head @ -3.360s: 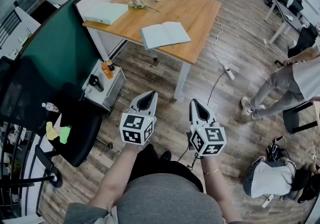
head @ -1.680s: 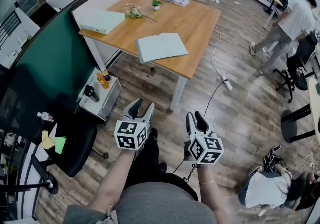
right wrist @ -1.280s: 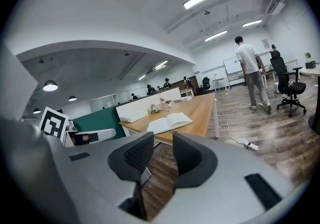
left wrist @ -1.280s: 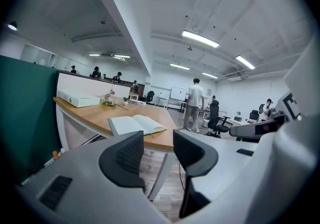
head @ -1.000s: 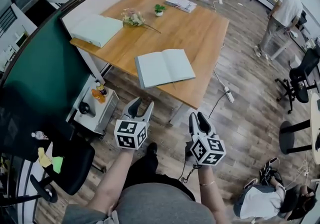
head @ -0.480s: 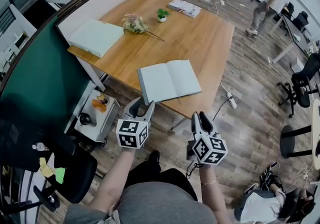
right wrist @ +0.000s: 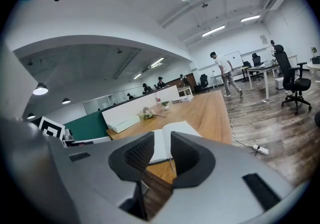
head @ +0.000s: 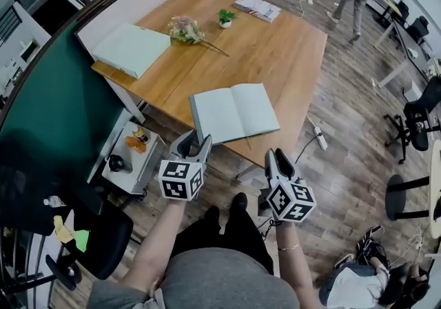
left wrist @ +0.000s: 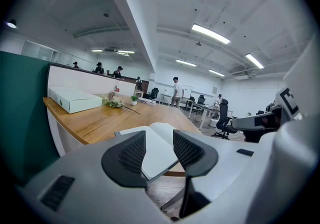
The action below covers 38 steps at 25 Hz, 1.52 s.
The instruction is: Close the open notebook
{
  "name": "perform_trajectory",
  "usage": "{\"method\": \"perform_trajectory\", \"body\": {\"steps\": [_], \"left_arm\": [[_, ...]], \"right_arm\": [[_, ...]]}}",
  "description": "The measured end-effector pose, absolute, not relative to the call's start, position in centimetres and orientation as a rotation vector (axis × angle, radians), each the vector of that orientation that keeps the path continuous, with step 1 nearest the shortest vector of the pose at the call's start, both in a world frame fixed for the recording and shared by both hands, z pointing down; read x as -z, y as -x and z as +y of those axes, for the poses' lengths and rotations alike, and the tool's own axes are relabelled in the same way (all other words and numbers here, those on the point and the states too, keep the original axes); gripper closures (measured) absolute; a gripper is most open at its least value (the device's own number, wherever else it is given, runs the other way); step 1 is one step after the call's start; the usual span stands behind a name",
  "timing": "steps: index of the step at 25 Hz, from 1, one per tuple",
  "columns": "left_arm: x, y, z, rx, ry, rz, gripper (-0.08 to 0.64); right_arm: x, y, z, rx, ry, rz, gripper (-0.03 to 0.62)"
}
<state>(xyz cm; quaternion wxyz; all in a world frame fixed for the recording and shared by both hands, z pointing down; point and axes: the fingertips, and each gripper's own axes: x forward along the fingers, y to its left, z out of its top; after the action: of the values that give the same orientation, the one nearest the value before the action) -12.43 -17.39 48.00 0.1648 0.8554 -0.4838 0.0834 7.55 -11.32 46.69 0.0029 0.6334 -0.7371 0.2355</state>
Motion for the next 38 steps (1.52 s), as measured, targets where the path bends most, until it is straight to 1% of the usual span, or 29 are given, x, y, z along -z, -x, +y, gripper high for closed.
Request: {"method": "perform_trajectory", "body": {"steps": [18, 28, 38], "left_arm": [[-49.4, 14.2, -21.2, -0.245, -2.208, -1.663, 0.391], [-50.8, 16.1, -21.0, -0.204, -1.989, -1.845, 0.391], [-54.2, 16.7, -19.6, -0.183, -1.781, -1.86, 0.391]], "right_arm": [[-47.9, -8.0, -20.5, -0.742, -1.671, -2.438, 0.489], [-48.5, -5.7, -24.5, -0.712, -1.398, -2.534, 0.489], [-50.2, -3.2, -25.7, -0.72, -1.199, -2.56, 0.489]]}}
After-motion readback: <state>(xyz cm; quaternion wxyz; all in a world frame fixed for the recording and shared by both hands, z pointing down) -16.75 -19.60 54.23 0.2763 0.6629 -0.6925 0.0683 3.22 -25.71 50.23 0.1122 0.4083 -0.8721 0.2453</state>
